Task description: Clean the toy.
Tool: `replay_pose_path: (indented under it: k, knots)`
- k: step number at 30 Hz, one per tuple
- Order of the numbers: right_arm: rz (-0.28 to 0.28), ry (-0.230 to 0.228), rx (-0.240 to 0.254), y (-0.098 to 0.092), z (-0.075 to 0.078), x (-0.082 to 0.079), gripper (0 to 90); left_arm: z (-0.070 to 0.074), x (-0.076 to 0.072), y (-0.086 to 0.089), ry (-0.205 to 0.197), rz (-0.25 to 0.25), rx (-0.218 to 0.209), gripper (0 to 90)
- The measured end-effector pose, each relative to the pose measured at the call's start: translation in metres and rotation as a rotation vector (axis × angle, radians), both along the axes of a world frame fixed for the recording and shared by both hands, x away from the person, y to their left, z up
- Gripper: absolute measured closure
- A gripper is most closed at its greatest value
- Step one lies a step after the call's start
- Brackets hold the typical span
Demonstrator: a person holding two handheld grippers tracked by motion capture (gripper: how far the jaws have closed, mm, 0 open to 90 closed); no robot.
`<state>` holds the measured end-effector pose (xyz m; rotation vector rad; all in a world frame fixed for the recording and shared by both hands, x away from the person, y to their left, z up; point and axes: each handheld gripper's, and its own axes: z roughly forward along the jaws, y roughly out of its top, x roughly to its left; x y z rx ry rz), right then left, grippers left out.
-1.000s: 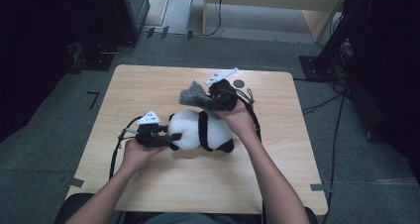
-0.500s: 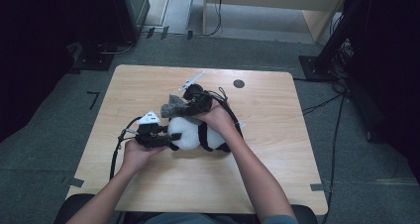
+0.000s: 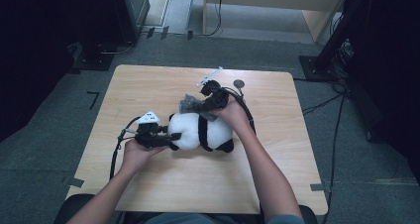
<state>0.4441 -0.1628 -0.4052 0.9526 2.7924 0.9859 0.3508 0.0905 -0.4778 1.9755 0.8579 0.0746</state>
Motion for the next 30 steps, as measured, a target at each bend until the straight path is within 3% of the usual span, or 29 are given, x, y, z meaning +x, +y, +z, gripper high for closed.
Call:
replay_pose_path:
  k: [6,15,18,20,23,29,30]
  knots:
    - [-0.077,-0.015,-0.01,-0.021,0.0,0.007,76.9,0.0,0.0,0.0,0.005,0.002,-0.001,50.5]
    - [-0.164,0.012,0.0,-0.063,-0.007,0.014,76.5,0.0,0.0,0.001,0.008,0.004,-0.003,50.3]
    - [-0.199,0.042,0.034,-0.079,-0.014,0.015,76.5,0.0,0.0,0.001,0.01,0.005,-0.005,50.1]
    - [-0.224,0.08,0.025,-0.089,-0.02,0.016,76.5,-0.001,0.001,0.002,0.014,0.006,-0.006,50.0]
    - [-0.236,0.096,-0.008,-0.101,-0.03,0.013,76.5,-0.001,0.001,0.002,0.017,0.007,-0.007,50.0]
    - [-0.258,0.136,0.011,-0.118,-0.04,0.007,76.5,-0.001,0.001,0.002,0.015,0.009,-0.009,49.7]
    - [-0.266,0.119,0.022,-0.123,-0.036,0.005,76.5,-0.001,0.0,0.002,0.014,0.007,-0.01,49.5]
